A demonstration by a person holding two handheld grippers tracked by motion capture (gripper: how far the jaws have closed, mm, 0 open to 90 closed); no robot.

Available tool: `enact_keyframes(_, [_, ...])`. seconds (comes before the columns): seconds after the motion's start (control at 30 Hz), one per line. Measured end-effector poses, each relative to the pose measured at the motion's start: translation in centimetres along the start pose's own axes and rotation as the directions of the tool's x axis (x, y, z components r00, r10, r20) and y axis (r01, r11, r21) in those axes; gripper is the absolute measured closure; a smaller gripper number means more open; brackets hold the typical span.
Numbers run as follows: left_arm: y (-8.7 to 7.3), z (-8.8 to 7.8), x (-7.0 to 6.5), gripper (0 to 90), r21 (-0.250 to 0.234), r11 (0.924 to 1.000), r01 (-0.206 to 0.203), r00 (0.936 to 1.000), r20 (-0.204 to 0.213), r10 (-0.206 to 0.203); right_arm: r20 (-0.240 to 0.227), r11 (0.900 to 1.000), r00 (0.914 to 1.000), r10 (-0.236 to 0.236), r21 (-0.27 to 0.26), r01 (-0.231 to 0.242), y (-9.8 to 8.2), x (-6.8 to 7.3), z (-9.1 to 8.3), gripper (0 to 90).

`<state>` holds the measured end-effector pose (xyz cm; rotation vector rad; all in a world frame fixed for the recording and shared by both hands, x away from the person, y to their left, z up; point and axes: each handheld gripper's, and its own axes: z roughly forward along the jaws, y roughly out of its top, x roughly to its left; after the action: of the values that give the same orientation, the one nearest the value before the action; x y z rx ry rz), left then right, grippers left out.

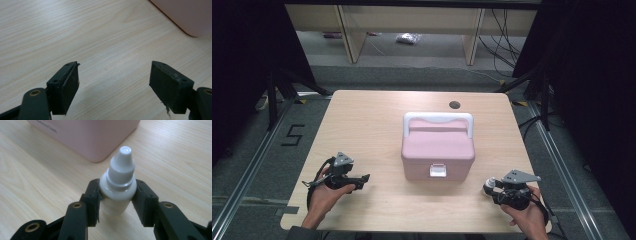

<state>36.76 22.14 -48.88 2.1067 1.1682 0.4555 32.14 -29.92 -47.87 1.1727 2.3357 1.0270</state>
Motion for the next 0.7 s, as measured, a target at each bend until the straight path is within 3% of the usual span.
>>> enact_keyframes(0.03, [0.0, 0.0, 0.0, 23.1, 0.002, 1.0000, -0.007, 1.0000, 0.000, 0.007, 0.020, 1.000, 0.9998, -0.004, 0.000, 0.004, 0.0, -0.1, -0.1, 60.3])
enact_keyframes(0.13, [0.2, 0.0, -0.1, 22.9, 0.007, 1.0000, -0.007, 0.9998, 0.016, 0.006, 0.012, 1.000, 0.9998, 0.012, 0.012, -0.012, -0.1, -0.1, 0.1, 60.3])
enact_keyframes(0.17, [0.2, 0.2, -0.3, 22.9, -0.021, 0.9997, 0.012, 0.9999, 0.011, -0.011, 0.007, 0.999, 0.9989, 0.046, 0.025, -0.046, -0.1, 0.1, 0.1, 60.3])
enact_keyframes(0.23, [0.3, 0.0, -0.2, 22.7, 0.000, 0.9999, -0.011, 0.9998, 0.018, 0.011, 0.012, 0.999, 0.9991, 0.041, 0.032, -0.042, -0.2, 0.1, 0.1, 60.3])
enact_keyframes(0.37, [0.6, 0.0, -0.5, 22.1, -0.026, 0.9996, 0.006, 0.9994, 0.034, -0.005, 0.015, 0.999, 0.9994, 0.030, 0.024, -0.030, -0.2, -0.4, 0.1, 60.3])
enact_keyframes(0.4, [0.7, -0.2, -0.5, 22.0, -0.014, 0.9998, -0.011, 0.9992, 0.038, 0.012, 0.015, 0.999, 0.9990, 0.043, 0.024, -0.043, -0.2, -0.3, 0.2, 60.3])
enact_keyframes(0.5, [1.2, -0.3, -0.8, 21.8, -0.019, 0.9995, -0.024, 0.9982, 0.055, 0.025, 0.039, 1.000, 0.9992, 0.006, 0.024, -0.007, -0.3, -0.7, 0.2, 60.2])
enact_keyframes(0.57, [1.5, -0.4, -1.0, 21.7, -0.027, 0.9993, -0.028, 0.9977, 0.061, 0.029, 0.017, 1.000, 0.9998, 0.005, 0.028, -0.006, -0.4, -0.7, 0.3, 60.2])
enact_keyframes(0.7, [2.1, -0.4, -1.4, 21.4, -0.033, 0.9988, -0.037, 0.9966, 0.073, 0.039, 0.024, 0.999, 0.9996, 0.012, 0.032, -0.013, -0.4, -0.8, 0.4, 60.2])
